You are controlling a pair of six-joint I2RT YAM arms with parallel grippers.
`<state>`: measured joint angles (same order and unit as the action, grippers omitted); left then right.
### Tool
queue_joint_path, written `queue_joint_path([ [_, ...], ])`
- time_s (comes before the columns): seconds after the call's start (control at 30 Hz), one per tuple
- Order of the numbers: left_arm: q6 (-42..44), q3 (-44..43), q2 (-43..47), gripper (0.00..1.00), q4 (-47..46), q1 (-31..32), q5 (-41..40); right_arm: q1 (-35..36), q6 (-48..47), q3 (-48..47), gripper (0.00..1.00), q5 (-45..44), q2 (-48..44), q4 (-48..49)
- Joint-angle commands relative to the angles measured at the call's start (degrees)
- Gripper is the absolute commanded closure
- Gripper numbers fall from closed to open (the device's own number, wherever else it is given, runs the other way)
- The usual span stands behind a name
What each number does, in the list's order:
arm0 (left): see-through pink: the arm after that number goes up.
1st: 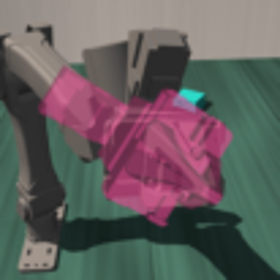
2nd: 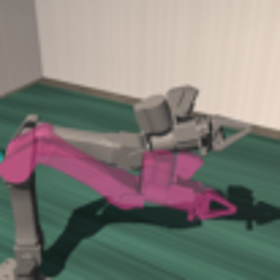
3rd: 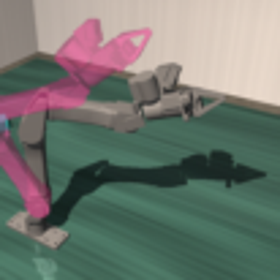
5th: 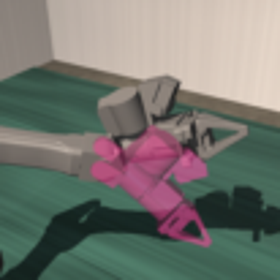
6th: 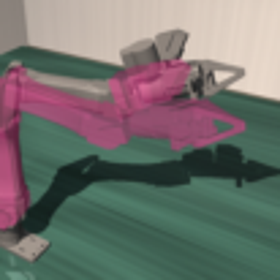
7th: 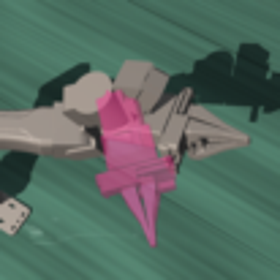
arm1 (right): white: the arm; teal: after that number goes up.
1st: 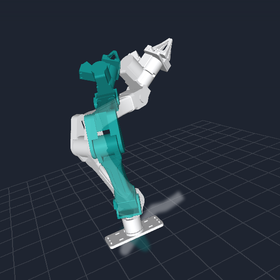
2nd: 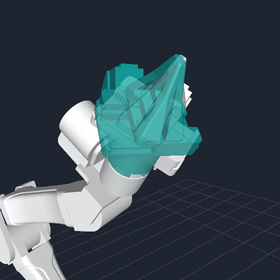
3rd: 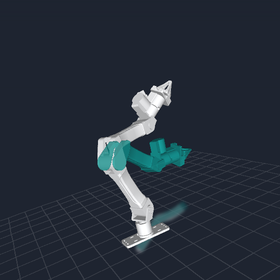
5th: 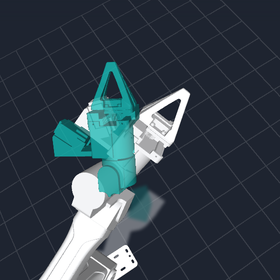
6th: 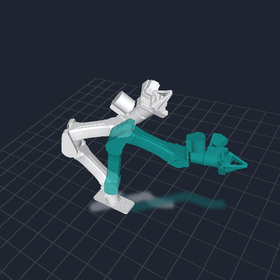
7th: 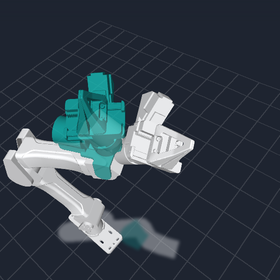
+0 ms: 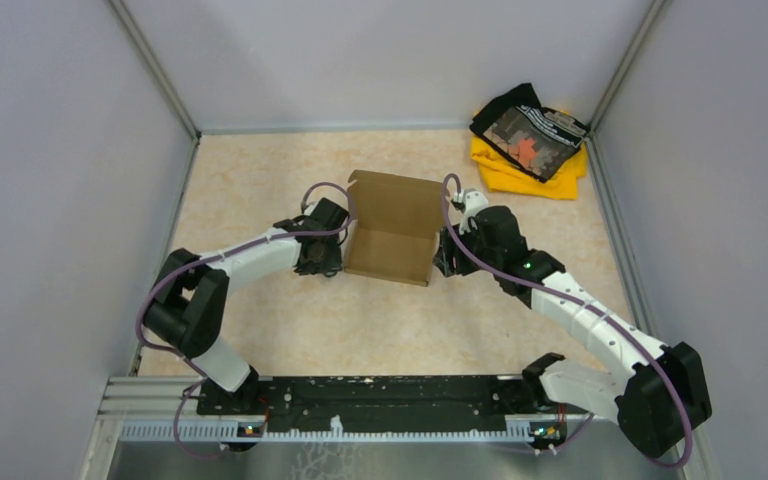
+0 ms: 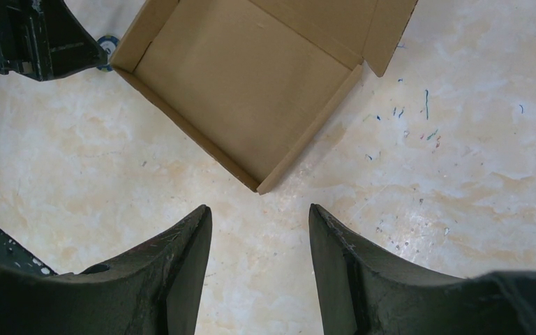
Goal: Fold the paper box
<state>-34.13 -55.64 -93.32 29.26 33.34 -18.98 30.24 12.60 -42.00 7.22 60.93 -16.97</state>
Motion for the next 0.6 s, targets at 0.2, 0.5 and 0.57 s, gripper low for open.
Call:
queue_joint_path([
  [0.2,-0.21,0.00,-2.02,0.40,-3.53,0.60,1.63,0.17,-0.33,-0.81,0.47,0.25,-0.36,2.13],
  [0.5,-1.22,-0.41,-4.08,0.40,-3.59,1.59,0.13,0.17,-0.25,-0.45,0.47,0.33,-0.78,2.14],
  [0.57,-1.28,-0.48,-4.24,0.40,-3.50,1.66,-0.10,0.17,-0.29,-0.37,0.47,0.26,-0.80,2.13],
])
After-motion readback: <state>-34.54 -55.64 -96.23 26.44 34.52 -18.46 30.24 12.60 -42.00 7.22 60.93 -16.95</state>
